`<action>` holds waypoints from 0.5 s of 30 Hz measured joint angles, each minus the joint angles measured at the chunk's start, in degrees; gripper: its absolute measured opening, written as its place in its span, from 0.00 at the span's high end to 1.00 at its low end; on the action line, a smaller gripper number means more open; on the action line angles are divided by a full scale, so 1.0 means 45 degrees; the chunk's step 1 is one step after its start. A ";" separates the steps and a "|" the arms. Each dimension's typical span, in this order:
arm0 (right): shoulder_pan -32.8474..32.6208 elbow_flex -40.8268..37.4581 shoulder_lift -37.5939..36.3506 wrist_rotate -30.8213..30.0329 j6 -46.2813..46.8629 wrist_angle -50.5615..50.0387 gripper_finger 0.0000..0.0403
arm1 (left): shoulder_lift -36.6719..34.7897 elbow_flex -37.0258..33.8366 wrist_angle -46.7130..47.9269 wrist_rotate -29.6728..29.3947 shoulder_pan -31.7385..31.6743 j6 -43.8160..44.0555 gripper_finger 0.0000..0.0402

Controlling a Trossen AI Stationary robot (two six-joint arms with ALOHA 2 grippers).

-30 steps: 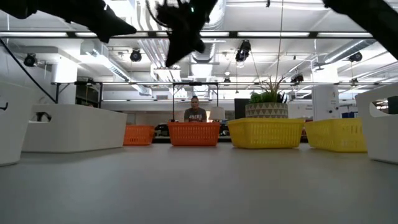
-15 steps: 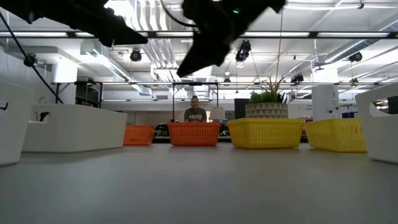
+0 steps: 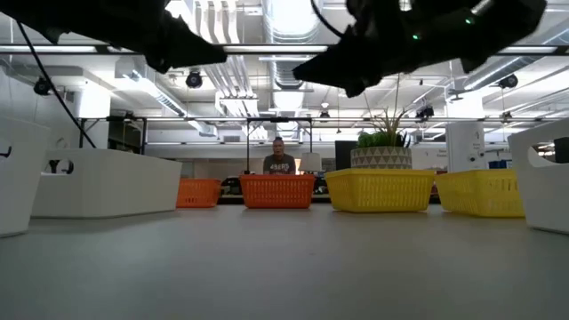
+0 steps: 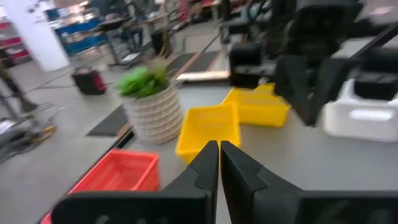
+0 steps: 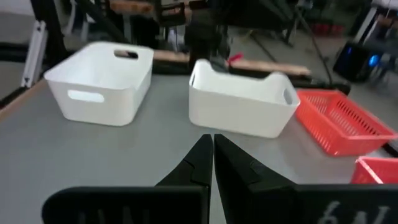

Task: Stack baskets by color
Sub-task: Stack the bottom right white bin on top of the bottom left white bin

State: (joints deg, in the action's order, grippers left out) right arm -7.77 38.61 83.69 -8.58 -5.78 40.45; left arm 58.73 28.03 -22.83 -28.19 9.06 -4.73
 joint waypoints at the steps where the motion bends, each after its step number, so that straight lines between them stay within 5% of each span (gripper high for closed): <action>1: 0.0000 -0.0302 -0.0128 -0.0004 -0.0140 0.0399 0.98 | 0.0154 0.0000 -0.0351 0.0259 0.0000 0.0004 1.00; 15: 0.0000 -0.1845 -0.3267 -0.0004 -0.0688 -0.0199 0.98 | 0.1804 0.0610 -0.1555 0.0637 -0.0005 0.0000 1.00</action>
State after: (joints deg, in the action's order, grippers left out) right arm -7.77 30.31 68.99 -8.60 -8.87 39.55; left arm 66.85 30.77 -29.82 -25.32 9.04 -4.73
